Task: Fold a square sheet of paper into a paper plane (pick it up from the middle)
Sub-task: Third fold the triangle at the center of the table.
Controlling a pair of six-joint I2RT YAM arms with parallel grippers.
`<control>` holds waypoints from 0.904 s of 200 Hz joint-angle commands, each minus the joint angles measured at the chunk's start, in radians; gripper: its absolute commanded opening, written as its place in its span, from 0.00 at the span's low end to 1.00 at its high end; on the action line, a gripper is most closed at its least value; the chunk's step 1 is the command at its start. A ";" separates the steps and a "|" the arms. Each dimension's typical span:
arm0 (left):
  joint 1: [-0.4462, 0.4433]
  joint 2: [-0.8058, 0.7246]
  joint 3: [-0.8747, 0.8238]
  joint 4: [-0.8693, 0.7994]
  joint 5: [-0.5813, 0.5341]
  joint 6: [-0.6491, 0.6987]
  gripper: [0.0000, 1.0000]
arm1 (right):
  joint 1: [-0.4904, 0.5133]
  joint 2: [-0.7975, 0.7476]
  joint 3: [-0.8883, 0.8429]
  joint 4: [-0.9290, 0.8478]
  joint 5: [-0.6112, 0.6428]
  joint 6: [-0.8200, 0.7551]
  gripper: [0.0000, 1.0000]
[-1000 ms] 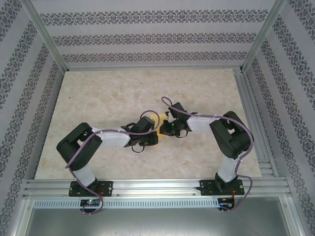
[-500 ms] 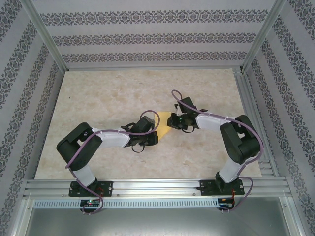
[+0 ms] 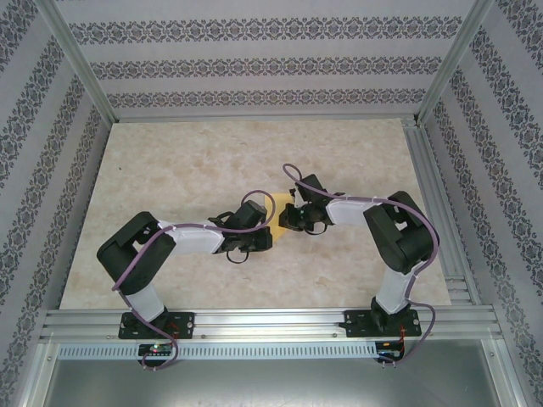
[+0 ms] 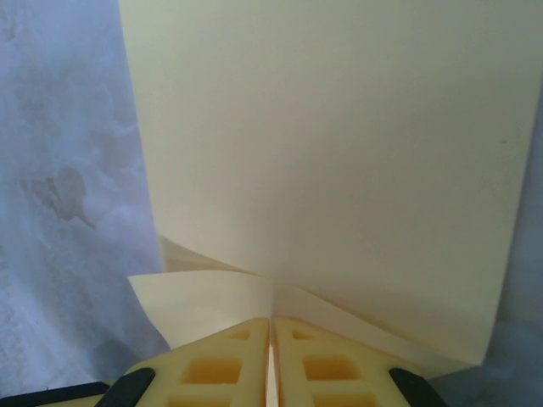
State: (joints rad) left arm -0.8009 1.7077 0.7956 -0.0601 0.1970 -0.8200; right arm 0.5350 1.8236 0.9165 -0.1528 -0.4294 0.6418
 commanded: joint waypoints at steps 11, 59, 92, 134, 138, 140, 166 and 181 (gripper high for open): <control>-0.014 -0.021 -0.019 -0.108 0.046 0.058 0.10 | 0.003 0.073 0.009 -0.050 0.036 0.013 0.11; -0.044 -0.003 0.012 -0.174 0.040 0.111 0.10 | 0.000 0.095 0.014 -0.064 0.044 0.021 0.11; -0.050 0.007 0.019 -0.220 0.005 0.111 0.10 | -0.004 0.094 0.010 -0.068 0.049 0.021 0.11; -0.060 -0.008 0.010 -0.266 -0.008 0.125 0.10 | -0.012 0.094 0.005 -0.068 0.053 0.021 0.11; -0.060 -0.008 0.010 -0.269 -0.009 0.127 0.10 | -0.012 0.093 0.005 -0.070 0.053 0.021 0.11; -0.060 -0.008 0.011 -0.272 -0.008 0.129 0.10 | -0.012 0.094 0.005 -0.070 0.052 0.021 0.11; -0.061 -0.028 0.016 -0.287 -0.009 0.135 0.10 | -0.013 0.088 0.003 -0.071 0.052 0.021 0.11; -0.061 -0.059 0.023 -0.271 0.002 0.126 0.11 | -0.013 0.078 0.001 -0.069 0.045 0.023 0.11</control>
State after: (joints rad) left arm -0.8356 1.6859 0.8261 -0.1982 0.1772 -0.7139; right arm 0.5320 1.8565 0.9474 -0.1608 -0.4652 0.6563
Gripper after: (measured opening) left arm 0.102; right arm 0.112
